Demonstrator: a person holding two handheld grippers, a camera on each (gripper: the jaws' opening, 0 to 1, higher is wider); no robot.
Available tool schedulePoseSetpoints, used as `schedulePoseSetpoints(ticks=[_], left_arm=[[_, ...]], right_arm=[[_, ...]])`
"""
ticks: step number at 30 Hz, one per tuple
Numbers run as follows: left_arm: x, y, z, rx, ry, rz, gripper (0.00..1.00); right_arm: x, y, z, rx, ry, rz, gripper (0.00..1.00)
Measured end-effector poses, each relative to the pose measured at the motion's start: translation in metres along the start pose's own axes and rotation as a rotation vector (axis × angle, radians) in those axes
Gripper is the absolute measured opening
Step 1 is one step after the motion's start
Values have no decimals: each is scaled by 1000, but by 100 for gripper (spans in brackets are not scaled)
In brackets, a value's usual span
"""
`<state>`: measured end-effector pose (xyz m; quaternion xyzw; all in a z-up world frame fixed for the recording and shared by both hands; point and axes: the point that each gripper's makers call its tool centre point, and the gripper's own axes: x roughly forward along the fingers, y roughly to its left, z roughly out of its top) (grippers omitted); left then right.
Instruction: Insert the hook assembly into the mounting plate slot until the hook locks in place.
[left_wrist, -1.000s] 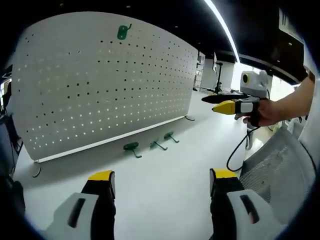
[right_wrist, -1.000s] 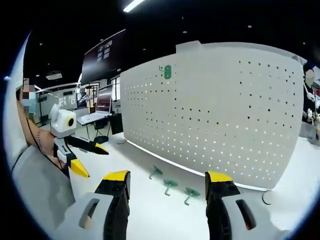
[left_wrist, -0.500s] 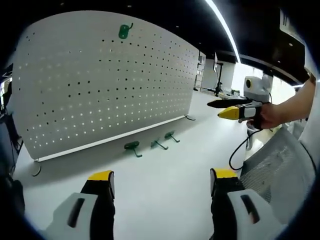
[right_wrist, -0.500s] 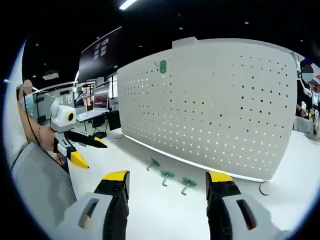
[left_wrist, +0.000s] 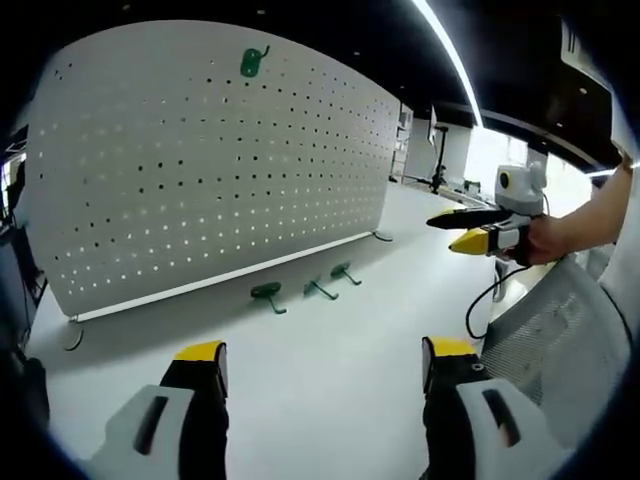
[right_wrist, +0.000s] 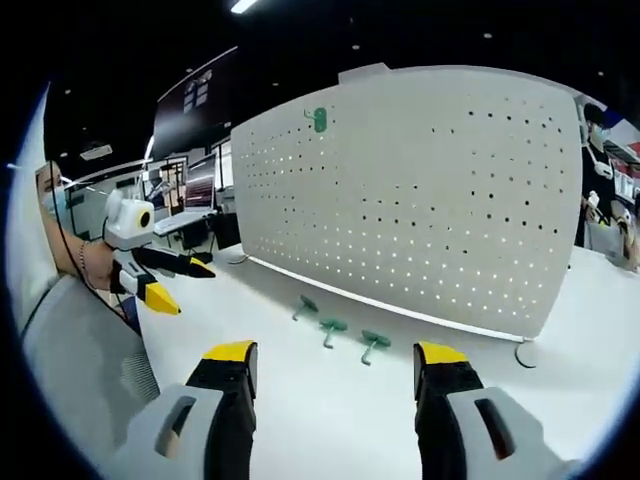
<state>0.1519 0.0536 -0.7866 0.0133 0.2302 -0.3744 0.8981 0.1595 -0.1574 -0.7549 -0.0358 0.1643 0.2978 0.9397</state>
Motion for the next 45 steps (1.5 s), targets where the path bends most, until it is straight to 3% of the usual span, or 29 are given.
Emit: schedulePoseSetpoints(ticks=[24, 45], left_arm=[[-2, 4, -1, -16, 1, 15, 83], [0, 6, 4, -17, 4, 12, 83]], right_arm=[[-13, 0, -9, -1, 28, -1, 63], [-13, -1, -5, -6, 17, -7, 63]])
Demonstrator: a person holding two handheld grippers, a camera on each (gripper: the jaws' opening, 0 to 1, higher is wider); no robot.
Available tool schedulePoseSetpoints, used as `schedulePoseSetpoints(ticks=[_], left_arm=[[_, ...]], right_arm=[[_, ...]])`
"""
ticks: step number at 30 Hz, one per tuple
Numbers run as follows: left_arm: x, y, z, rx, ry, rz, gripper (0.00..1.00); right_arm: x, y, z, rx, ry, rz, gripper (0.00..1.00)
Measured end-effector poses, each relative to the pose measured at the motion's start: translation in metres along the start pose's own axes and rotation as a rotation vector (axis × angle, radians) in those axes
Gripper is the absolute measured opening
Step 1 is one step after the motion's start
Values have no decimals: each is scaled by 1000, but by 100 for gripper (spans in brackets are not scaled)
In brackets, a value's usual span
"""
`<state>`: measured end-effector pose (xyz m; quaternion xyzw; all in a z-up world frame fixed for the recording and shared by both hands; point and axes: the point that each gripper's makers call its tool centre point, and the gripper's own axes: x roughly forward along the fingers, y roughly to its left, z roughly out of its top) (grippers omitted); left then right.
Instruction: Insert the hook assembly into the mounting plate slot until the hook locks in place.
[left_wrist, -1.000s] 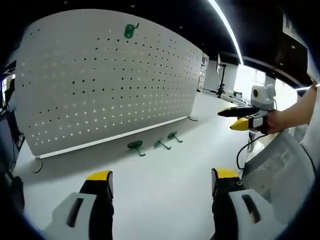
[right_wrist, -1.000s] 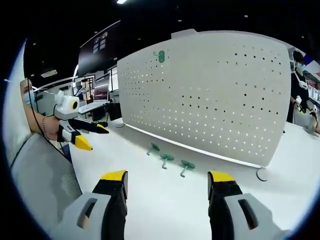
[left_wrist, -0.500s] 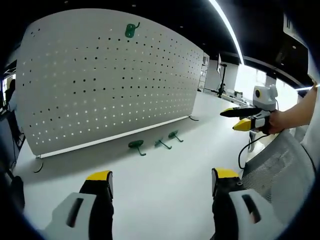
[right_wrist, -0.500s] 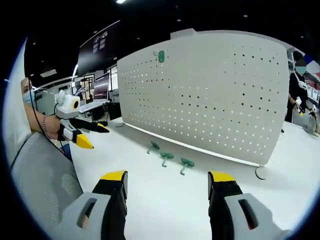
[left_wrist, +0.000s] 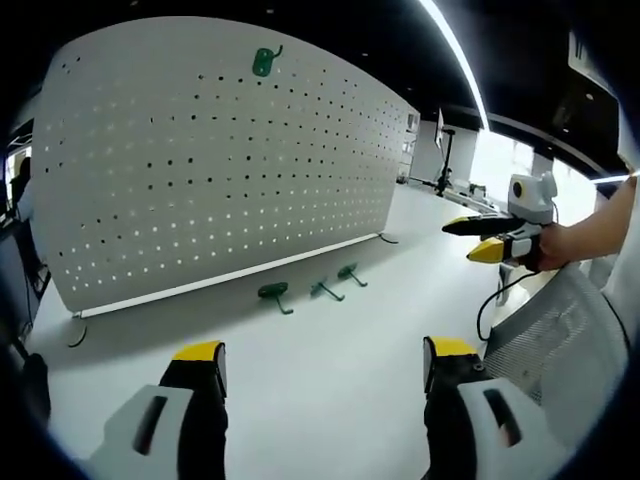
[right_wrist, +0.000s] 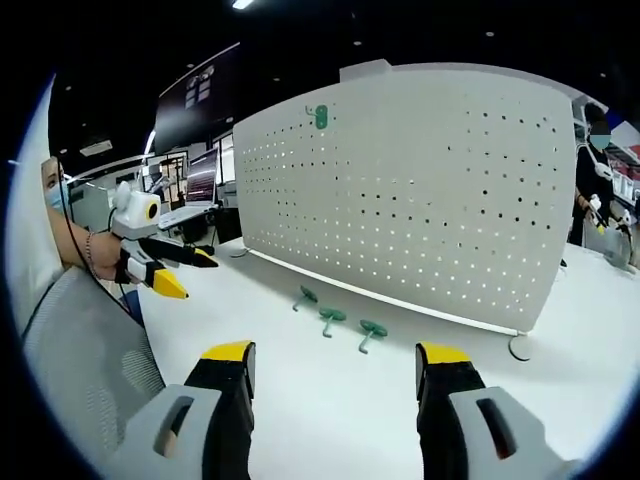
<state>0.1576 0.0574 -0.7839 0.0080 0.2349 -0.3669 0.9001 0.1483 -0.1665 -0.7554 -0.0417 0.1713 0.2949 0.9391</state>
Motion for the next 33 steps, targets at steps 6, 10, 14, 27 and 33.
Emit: schedulePoseSetpoints(ticks=[6, 10, 14, 27, 33], left_arm=[[3, 3, 8, 24, 10, -11, 83], [6, 8, 12, 51, 23, -21, 83], [10, 15, 17, 80, 42, -31, 83], [28, 31, 29, 199, 117, -114, 82], [38, 38, 32, 244, 154, -148, 82]], right_arm=[[0, 0, 1, -2, -3, 4, 63], [0, 1, 0, -4, -1, 6, 63], [0, 0, 0, -12, 0, 6, 63], [2, 6, 0, -36, 10, 21, 62], [2, 4, 1, -28, 6, 15, 62]])
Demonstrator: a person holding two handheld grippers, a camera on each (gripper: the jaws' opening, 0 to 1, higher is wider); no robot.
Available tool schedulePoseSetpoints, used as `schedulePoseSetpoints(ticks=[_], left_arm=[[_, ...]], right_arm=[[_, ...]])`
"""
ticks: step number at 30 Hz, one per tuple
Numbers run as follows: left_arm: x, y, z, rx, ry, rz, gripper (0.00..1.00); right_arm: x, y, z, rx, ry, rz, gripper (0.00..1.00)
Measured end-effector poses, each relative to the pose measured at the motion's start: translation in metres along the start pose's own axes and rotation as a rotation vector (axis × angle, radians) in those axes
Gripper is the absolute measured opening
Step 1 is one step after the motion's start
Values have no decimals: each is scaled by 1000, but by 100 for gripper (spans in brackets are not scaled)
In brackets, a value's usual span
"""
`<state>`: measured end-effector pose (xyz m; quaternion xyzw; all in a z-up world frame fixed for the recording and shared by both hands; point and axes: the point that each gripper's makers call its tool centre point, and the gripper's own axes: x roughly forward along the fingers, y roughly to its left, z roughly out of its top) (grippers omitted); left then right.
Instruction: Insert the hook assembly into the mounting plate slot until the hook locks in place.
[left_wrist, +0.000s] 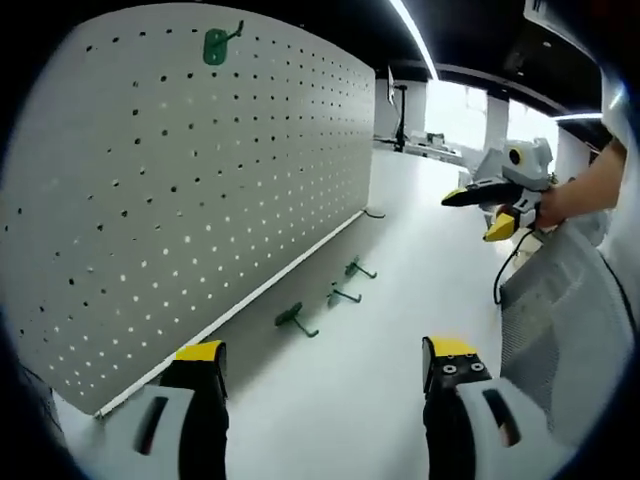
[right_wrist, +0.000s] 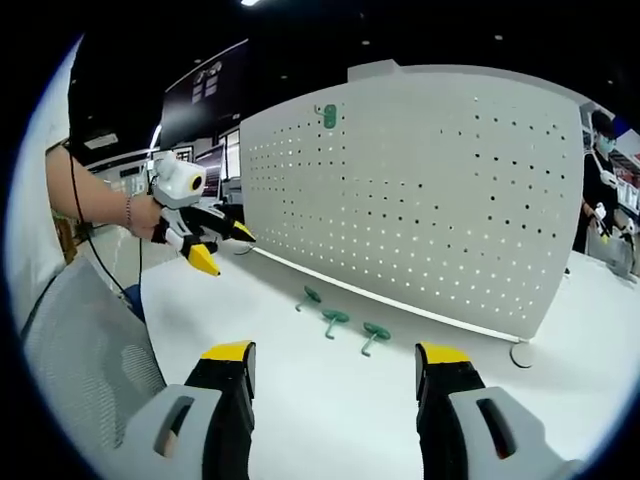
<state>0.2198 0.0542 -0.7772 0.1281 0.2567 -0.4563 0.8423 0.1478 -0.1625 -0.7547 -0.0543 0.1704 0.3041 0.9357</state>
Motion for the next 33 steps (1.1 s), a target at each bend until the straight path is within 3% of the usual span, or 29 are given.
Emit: schedulePoseSetpoints(ticks=[7, 33], left_arm=[[7, 11, 5, 50, 31, -35, 82], [39, 31, -3, 256, 219, -143, 81]], right_arm=[[1, -2, 0, -7, 3, -4, 62], [0, -1, -2, -19, 17, 0, 62]])
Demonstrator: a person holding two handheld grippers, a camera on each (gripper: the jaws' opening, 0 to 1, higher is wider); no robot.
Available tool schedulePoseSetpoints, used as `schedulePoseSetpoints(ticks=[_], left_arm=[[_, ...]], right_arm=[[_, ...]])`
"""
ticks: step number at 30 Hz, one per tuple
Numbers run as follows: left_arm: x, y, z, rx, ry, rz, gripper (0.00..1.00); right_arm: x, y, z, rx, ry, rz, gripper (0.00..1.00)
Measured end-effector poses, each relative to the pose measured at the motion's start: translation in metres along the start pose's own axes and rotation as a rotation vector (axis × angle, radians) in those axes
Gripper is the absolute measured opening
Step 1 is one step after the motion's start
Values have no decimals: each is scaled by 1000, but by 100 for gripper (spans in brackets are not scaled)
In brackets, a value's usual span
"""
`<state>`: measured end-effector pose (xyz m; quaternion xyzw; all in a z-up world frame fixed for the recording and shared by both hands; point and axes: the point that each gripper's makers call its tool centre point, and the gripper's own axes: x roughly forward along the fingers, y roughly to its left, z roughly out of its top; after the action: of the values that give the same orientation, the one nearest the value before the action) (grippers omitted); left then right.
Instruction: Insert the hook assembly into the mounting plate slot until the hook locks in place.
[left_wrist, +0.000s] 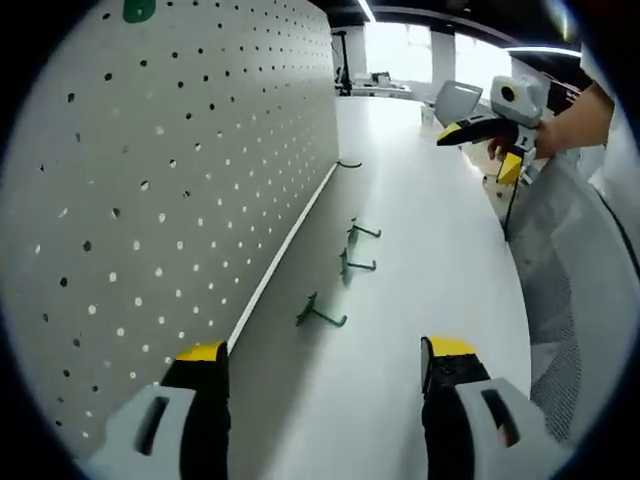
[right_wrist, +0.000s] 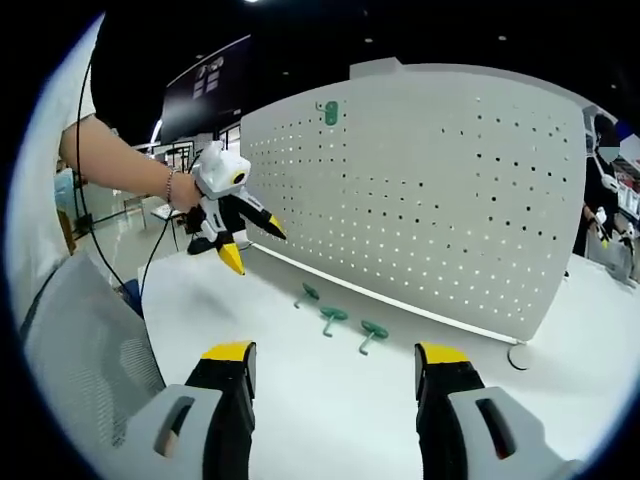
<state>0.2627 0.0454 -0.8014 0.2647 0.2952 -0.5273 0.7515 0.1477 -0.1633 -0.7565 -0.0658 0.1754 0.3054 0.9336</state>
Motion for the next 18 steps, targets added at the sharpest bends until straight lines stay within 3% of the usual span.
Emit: schedulePoseSetpoints(ticks=[18], left_arm=[[27, 7, -5, 143, 99, -77, 80]], right_arm=[[1, 1, -4, -5, 21, 8, 63]])
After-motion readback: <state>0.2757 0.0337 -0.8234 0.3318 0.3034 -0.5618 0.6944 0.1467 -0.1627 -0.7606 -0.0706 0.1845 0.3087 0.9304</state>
